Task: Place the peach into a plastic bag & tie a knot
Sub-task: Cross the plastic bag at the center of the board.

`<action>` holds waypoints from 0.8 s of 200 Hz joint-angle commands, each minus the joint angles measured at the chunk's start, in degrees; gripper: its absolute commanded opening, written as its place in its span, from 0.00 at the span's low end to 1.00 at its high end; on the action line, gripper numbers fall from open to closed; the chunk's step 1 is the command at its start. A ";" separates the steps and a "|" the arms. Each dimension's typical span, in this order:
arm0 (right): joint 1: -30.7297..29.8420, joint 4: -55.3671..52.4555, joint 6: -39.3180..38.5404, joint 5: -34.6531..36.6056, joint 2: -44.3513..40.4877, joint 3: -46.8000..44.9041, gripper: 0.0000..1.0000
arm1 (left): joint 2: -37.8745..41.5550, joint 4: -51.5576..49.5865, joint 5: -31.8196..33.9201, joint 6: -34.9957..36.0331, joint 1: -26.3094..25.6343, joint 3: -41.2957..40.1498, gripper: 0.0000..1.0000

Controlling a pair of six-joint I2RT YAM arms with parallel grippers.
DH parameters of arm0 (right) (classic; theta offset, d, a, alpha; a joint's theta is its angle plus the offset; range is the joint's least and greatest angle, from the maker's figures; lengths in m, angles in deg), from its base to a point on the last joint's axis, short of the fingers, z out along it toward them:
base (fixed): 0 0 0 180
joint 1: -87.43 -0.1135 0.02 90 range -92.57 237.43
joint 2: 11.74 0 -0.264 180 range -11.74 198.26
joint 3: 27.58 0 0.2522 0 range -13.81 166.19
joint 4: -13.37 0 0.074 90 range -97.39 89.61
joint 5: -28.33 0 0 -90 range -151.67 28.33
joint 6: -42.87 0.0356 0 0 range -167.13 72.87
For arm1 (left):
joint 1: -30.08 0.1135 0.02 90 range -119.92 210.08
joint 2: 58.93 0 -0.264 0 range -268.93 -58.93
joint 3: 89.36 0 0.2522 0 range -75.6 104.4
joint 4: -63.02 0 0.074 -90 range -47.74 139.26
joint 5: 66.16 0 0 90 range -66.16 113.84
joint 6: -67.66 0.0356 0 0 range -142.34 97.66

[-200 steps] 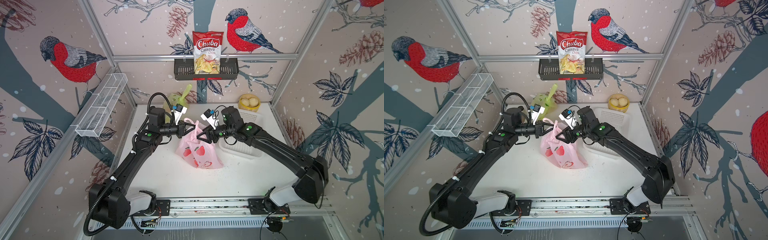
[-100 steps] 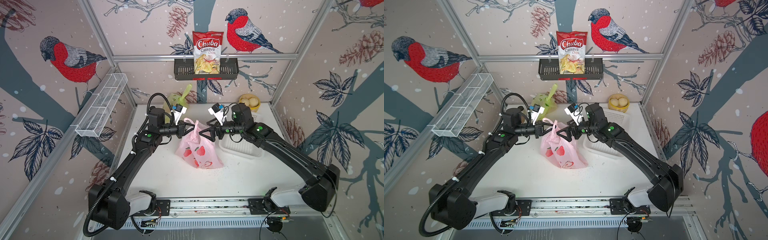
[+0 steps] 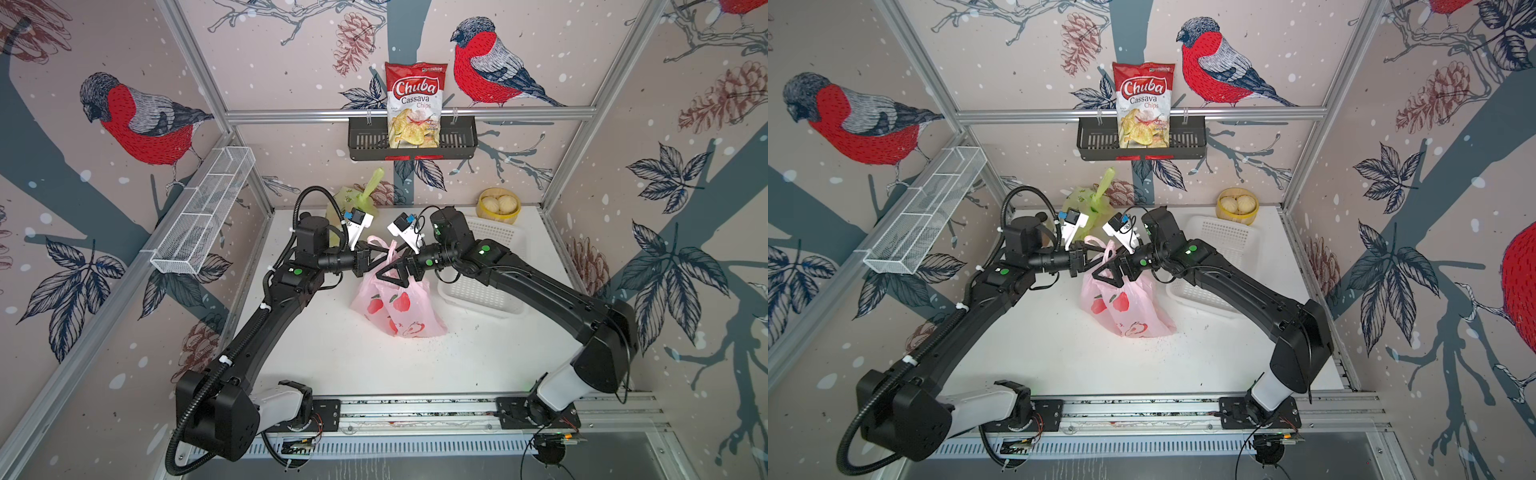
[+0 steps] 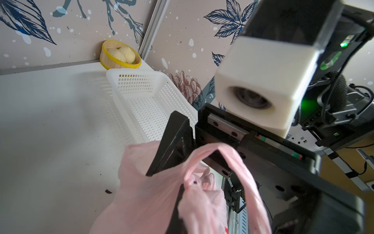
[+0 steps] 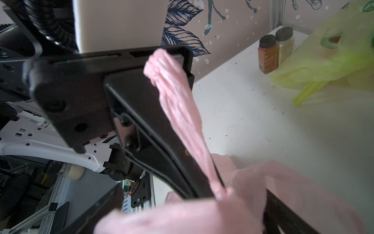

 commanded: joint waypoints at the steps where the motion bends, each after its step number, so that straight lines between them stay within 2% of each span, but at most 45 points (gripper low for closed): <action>1: -0.32 -0.35 -0.51 2.14 0.53 0.67 0.95 | 0.12 2.66 -0.81 0.22 -0.04 0.06 0.00; 28: -0.19 -2.27 -0.72 5.01 1.49 1.73 0.82 | 0.41 2.33 -0.81 0.22 -0.05 0.12 0.00; 43: -0.24 -3.38 -1.11 6.39 2.01 2.16 0.72 | 0.56 2.02 -0.80 0.26 -0.09 0.31 0.00; 86: 0.37 -5.90 -2.04 8.06 1.55 2.43 0.34 | 0.93 0.36 0.18 0.76 0.02 0.67 0.00; 96: 0.66 -6.26 -2.31 8.09 1.24 2.45 0.28 | 1.10 -0.21 0.94 0.92 0.06 0.72 0.15; 103: 0.76 -6.40 -2.40 8.16 1.03 2.35 0.26 | 1.30 -0.72 1.60 0.98 0.06 0.64 0.34; 108: 0.73 -6.54 -2.53 8.16 0.90 2.34 0.25 | 1.50 -1.21 2.07 1.17 0.00 0.62 0.45; 120: 0.91 -6.78 -2.70 8.07 0.60 2.34 0.23 | 2.25 -1.65 2.66 1.30 0.04 0.06 0.62; 133: 1.03 -7.01 -3.03 7.82 0.14 2.34 0.19 | 3.61 -1.48 3.46 1.10 0.07 -0.94 0.70; 160: 1.69 -7.26 -3.56 6.79 -0.68 2.17 0.16 | 5.83 -0.44 4.52 0.49 -0.07 -3.49 0.75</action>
